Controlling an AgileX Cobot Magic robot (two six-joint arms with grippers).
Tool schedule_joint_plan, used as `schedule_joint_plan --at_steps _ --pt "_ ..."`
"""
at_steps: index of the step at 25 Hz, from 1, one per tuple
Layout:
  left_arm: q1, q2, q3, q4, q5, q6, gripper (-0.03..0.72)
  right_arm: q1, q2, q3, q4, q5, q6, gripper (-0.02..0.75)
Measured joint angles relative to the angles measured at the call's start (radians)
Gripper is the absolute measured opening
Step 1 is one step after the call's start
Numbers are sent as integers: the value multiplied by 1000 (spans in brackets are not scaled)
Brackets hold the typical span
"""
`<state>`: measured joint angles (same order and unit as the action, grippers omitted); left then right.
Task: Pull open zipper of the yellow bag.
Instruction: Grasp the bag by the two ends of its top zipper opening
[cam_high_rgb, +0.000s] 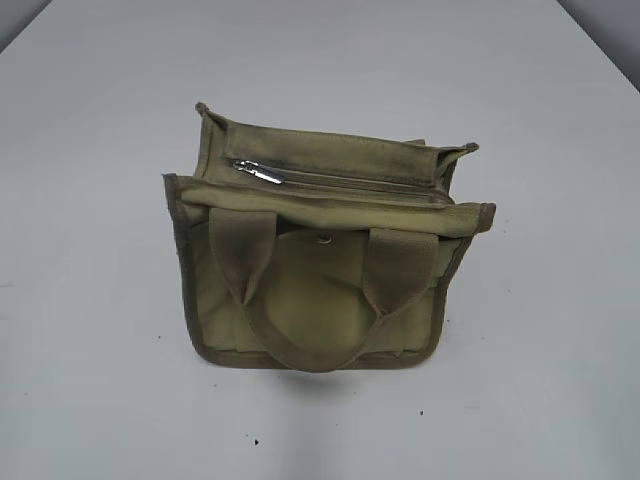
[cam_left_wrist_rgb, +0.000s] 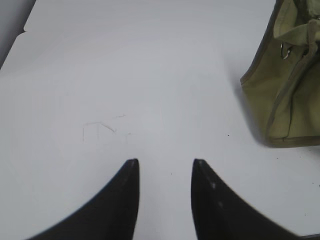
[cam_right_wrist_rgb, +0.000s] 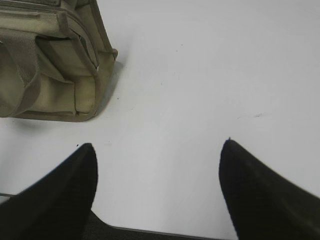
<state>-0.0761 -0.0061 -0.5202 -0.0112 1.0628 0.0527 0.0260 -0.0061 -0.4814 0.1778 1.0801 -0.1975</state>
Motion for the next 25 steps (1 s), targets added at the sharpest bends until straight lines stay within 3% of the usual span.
schedule_joint_plan --at_steps 25 --pt "0 0 0 0 0 0 275 0 0 0 0 0 0 585"
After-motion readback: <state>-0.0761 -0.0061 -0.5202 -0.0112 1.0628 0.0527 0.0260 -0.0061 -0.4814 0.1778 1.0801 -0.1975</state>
